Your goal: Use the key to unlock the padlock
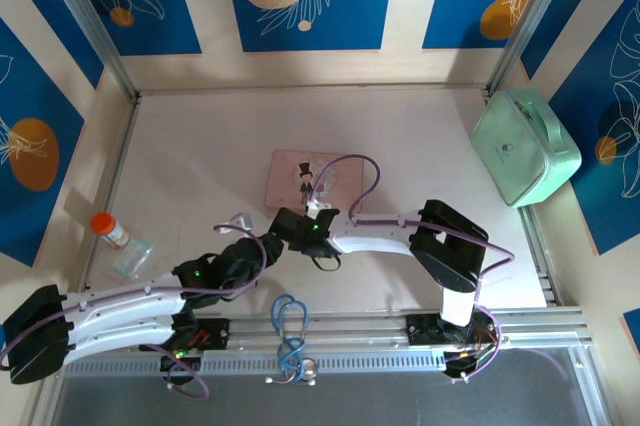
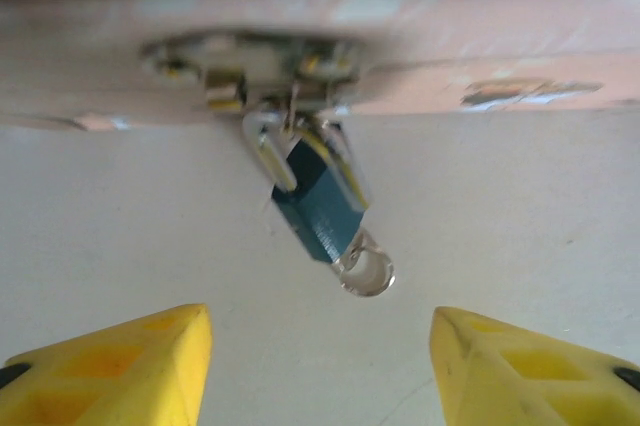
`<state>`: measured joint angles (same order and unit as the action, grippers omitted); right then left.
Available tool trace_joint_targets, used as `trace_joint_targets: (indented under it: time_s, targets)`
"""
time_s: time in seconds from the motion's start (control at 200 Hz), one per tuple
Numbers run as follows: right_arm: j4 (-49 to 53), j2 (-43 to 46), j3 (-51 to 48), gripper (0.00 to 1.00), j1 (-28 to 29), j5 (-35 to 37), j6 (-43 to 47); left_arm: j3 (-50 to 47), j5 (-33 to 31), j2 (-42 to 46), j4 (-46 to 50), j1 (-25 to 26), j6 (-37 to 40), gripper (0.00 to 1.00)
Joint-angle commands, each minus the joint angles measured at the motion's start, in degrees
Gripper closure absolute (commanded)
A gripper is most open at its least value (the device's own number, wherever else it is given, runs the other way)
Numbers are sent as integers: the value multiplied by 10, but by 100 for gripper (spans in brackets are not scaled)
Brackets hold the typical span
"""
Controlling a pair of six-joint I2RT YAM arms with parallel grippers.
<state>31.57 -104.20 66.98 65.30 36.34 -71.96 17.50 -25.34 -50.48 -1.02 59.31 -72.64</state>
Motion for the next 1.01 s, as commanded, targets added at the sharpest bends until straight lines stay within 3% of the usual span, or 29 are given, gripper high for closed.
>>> trace_joint_targets:
  time_s: [0.0,0.095,0.22,0.35,0.43,0.635,1.0]
  targets:
    - [48,1,34,35,37,85,-23,19,23,3,4,-31,32,59]
    - [28,24,19,32,72,108,-6,47,45,25,52,-73,77,48]
    - [-131,82,-60,39,61,3,91,109,78,22,129,-146,165,33]
    - [-201,125,-128,39,45,-18,85,175,147,-39,158,-230,252,20]
    - [-250,145,-174,39,31,-21,71,211,210,-98,157,-271,285,3]
    - [-276,140,-192,44,10,-11,82,246,264,-187,124,-312,306,8]
    - [-142,67,-89,45,8,58,96,244,301,-268,72,-338,293,23]
